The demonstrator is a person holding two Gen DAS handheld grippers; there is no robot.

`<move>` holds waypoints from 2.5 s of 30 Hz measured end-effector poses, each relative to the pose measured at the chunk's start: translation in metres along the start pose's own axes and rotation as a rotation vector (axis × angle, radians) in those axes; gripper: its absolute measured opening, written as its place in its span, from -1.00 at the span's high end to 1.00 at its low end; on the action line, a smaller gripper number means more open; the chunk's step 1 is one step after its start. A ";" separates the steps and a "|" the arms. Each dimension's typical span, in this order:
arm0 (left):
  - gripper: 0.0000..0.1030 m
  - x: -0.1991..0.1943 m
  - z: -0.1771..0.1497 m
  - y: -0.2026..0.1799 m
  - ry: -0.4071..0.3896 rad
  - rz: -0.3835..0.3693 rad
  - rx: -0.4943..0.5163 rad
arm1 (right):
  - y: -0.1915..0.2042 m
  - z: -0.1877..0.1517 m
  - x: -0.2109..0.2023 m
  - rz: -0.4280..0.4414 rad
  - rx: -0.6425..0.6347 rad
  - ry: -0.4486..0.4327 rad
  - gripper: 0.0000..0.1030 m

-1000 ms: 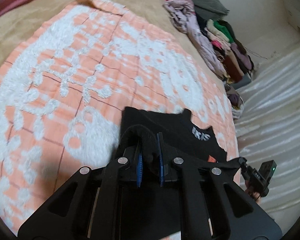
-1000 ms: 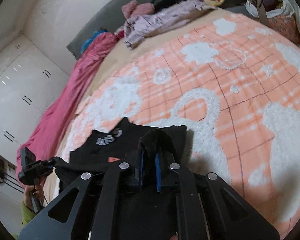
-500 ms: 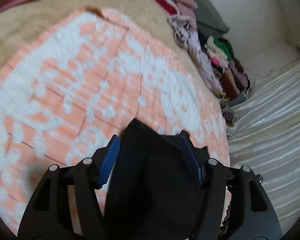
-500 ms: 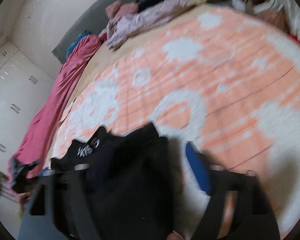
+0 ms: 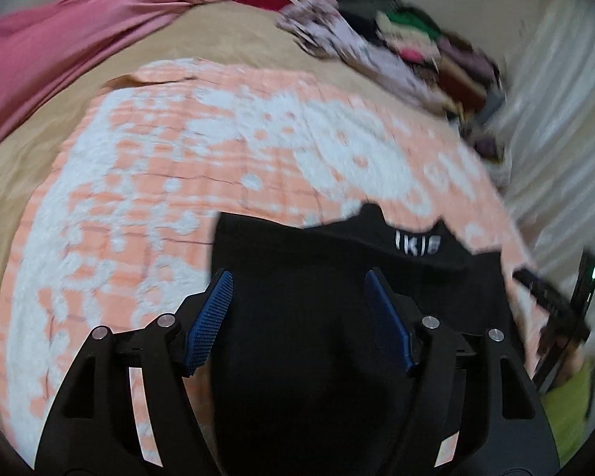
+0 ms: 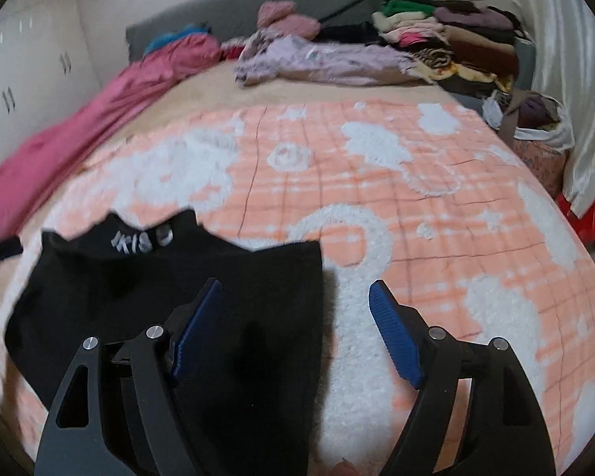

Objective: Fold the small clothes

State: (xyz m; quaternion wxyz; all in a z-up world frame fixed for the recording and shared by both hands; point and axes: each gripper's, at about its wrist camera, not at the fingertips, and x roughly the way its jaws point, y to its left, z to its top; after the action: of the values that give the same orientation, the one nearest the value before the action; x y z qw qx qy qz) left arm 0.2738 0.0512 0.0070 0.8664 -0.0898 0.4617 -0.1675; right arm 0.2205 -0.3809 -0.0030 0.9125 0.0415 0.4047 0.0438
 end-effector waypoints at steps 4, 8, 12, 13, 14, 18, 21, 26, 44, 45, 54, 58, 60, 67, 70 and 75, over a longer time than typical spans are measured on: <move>-0.19 0.022 -0.002 -0.032 0.047 -0.014 0.102 | 0.008 -0.002 0.023 -0.005 -0.017 0.017 -0.41; -0.19 0.047 -0.008 -0.050 0.087 0.014 0.166 | 0.010 -0.001 0.034 -0.026 -0.020 0.025 0.31; -0.17 0.068 -0.006 -0.047 0.074 0.097 0.169 | 0.003 -0.002 0.029 0.001 0.004 -0.013 0.83; -0.15 0.068 -0.005 -0.045 0.058 0.115 0.159 | -0.002 -0.002 0.024 0.011 0.030 -0.035 0.84; -0.14 0.069 -0.004 -0.043 0.049 0.120 0.146 | -0.006 -0.001 0.021 0.011 0.051 -0.051 0.84; -0.12 0.076 0.002 -0.032 0.024 0.137 0.090 | -0.021 -0.001 0.027 -0.022 0.098 -0.030 0.84; -0.10 0.076 0.003 -0.030 0.004 0.144 0.075 | -0.019 -0.007 0.042 -0.059 0.092 0.014 0.80; -0.10 0.057 -0.001 -0.030 -0.039 0.143 0.068 | -0.018 -0.006 0.028 -0.084 0.074 -0.025 0.31; -0.28 0.024 -0.090 -0.082 0.040 0.119 0.219 | 0.077 -0.075 -0.018 0.077 -0.153 0.125 -0.19; -0.28 0.026 -0.090 -0.077 0.041 0.119 0.207 | 0.074 -0.081 -0.017 0.081 -0.146 0.130 -0.20; -0.28 0.011 -0.082 -0.057 0.021 0.087 0.135 | 0.077 -0.087 -0.025 0.074 -0.139 0.099 -0.23; -0.39 -0.004 -0.076 -0.070 -0.002 0.077 0.155 | 0.077 -0.080 -0.054 0.156 -0.107 0.001 -0.33; -0.41 -0.003 -0.072 -0.081 -0.002 0.054 0.171 | 0.083 -0.074 -0.062 0.151 -0.135 -0.041 -0.35; -0.64 0.039 -0.067 -0.114 0.060 0.101 0.252 | 0.106 -0.045 -0.043 0.173 -0.191 -0.031 -0.46; -0.72 0.060 -0.062 -0.108 0.062 0.188 0.261 | 0.108 -0.039 -0.008 0.151 -0.195 0.055 -0.46; -0.78 0.076 -0.044 -0.083 0.044 0.223 0.204 | 0.097 -0.037 0.028 0.052 -0.159 0.091 -0.46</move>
State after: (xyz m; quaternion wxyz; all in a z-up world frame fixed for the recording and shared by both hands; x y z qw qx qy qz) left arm 0.2595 -0.0542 -0.0501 0.8739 0.0543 0.4683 -0.1184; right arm 0.2069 -0.2799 -0.0377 0.8920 -0.0223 0.4399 0.1014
